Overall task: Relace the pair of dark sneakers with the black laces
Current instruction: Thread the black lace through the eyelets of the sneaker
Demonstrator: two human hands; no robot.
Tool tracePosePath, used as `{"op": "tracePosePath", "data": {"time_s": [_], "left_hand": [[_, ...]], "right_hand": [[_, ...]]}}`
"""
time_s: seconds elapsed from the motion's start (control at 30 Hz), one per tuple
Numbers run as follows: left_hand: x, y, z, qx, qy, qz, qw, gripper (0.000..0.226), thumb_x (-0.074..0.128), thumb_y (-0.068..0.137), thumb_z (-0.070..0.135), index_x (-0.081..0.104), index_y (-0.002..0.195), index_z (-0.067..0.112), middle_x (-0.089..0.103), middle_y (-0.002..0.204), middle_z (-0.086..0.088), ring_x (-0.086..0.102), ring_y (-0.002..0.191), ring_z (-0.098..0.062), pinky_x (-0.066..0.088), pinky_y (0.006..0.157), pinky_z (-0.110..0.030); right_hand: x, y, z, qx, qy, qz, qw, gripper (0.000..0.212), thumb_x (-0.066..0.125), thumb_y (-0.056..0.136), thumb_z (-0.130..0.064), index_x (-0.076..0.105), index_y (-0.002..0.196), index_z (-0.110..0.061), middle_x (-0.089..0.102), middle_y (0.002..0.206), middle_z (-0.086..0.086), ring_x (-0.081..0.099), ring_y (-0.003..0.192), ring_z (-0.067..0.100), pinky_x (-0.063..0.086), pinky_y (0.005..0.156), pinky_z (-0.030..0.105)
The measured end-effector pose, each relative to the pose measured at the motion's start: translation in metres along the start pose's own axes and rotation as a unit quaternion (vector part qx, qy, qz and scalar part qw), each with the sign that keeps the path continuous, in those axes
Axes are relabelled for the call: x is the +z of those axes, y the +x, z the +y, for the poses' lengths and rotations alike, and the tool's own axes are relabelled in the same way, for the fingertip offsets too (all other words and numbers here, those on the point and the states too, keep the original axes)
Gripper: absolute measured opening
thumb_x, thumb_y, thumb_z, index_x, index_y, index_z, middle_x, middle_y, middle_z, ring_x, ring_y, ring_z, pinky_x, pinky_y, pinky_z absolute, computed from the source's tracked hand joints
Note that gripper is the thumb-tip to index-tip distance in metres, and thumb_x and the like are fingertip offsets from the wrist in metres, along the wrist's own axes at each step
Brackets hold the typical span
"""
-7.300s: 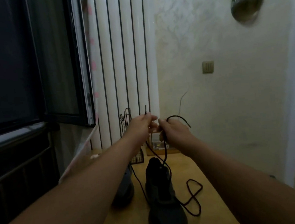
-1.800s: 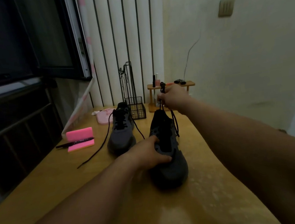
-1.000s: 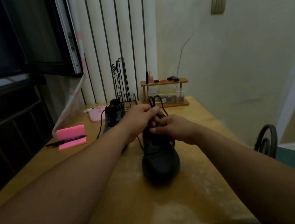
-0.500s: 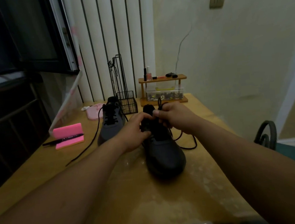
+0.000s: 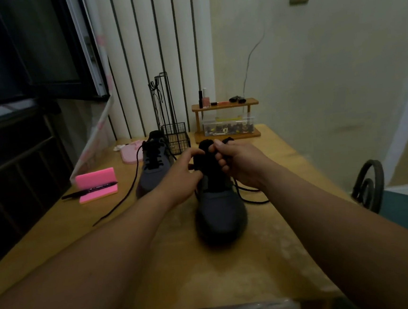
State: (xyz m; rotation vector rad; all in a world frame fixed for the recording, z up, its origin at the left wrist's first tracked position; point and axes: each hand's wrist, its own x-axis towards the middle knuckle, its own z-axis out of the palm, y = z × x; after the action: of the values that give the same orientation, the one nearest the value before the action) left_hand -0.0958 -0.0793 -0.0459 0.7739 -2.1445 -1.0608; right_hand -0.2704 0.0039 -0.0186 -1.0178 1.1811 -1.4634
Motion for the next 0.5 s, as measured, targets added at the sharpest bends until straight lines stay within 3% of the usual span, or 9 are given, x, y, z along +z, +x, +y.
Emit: {"op": "tracePosePath", "data": {"time_s": [0.07, 0.17, 0.23, 0.33, 0.4, 0.5], "left_hand": [[0.002, 0.000, 0.000, -0.002, -0.030, -0.004, 1.000, 0.052, 0.056, 0.101, 0.004, 0.054, 0.138, 0.040, 0.057, 0.138, 0.003, 0.055, 0.130, -0.014, 0.062, 0.093, -0.037], [0.006, -0.008, 0.001, 0.017, -0.019, -0.013, 1.000, 0.053, 0.061, 0.102, 0.010, 0.050, 0.144, 0.041, 0.053, 0.139, 0.012, 0.049, 0.123, 0.006, 0.056, 0.086, -0.015], [0.010, -0.012, 0.001, 0.032, -0.007, -0.019, 0.999, 0.058, 0.062, 0.103, 0.011, 0.045, 0.151, 0.037, 0.047, 0.144, 0.014, 0.043, 0.122, 0.013, 0.051, 0.088, -0.007], [0.022, -0.020, -0.001, 0.034, 0.003, 0.003, 0.999, 0.060, 0.059, 0.105, 0.023, 0.035, 0.158, 0.040, 0.028, 0.164, 0.010, 0.028, 0.143, 0.001, 0.038, 0.118, -0.027], [0.034, -0.028, -0.007, 0.018, 0.040, 0.018, 0.999, 0.063, 0.063, 0.102, 0.040, 0.032, 0.156, 0.048, 0.011, 0.168, 0.019, 0.016, 0.144, 0.000, 0.027, 0.119, -0.030], [0.044, -0.033, -0.014, 0.000, 0.078, 0.005, 0.997, 0.079, 0.072, 0.095, 0.045, 0.025, 0.158, 0.048, 0.002, 0.169, 0.019, 0.015, 0.146, -0.001, 0.024, 0.116, -0.026]], "right_hand": [[0.003, -0.002, -0.004, 0.001, -0.041, -0.006, 0.999, 0.024, 0.058, 0.107, -0.027, 0.069, 0.111, -0.007, 0.058, 0.073, -0.003, 0.054, 0.063, 0.008, 0.045, 0.061, 0.022], [-0.002, -0.002, -0.007, 0.001, -0.094, 0.000, 0.996, 0.025, 0.057, 0.107, -0.028, 0.070, 0.111, -0.008, 0.060, 0.075, -0.003, 0.055, 0.064, 0.009, 0.045, 0.062, 0.024], [-0.005, -0.001, -0.006, -0.003, -0.116, 0.003, 0.993, 0.026, 0.056, 0.107, -0.028, 0.070, 0.112, -0.006, 0.061, 0.074, -0.003, 0.056, 0.063, 0.009, 0.045, 0.061, 0.024], [-0.004, -0.002, -0.001, -0.018, -0.141, 0.012, 0.990, 0.028, 0.054, 0.108, -0.030, 0.069, 0.112, -0.006, 0.063, 0.074, -0.002, 0.059, 0.063, 0.011, 0.047, 0.060, 0.026], [-0.004, -0.002, 0.002, -0.023, -0.144, 0.015, 0.989, 0.027, 0.054, 0.108, -0.030, 0.069, 0.108, -0.008, 0.064, 0.074, -0.001, 0.060, 0.063, 0.012, 0.048, 0.061, 0.027], [-0.003, 0.000, 0.004, -0.036, -0.172, 0.032, 0.984, 0.027, 0.053, 0.109, -0.030, 0.069, 0.103, -0.010, 0.063, 0.071, -0.002, 0.060, 0.060, 0.011, 0.046, 0.059, 0.027]]}}
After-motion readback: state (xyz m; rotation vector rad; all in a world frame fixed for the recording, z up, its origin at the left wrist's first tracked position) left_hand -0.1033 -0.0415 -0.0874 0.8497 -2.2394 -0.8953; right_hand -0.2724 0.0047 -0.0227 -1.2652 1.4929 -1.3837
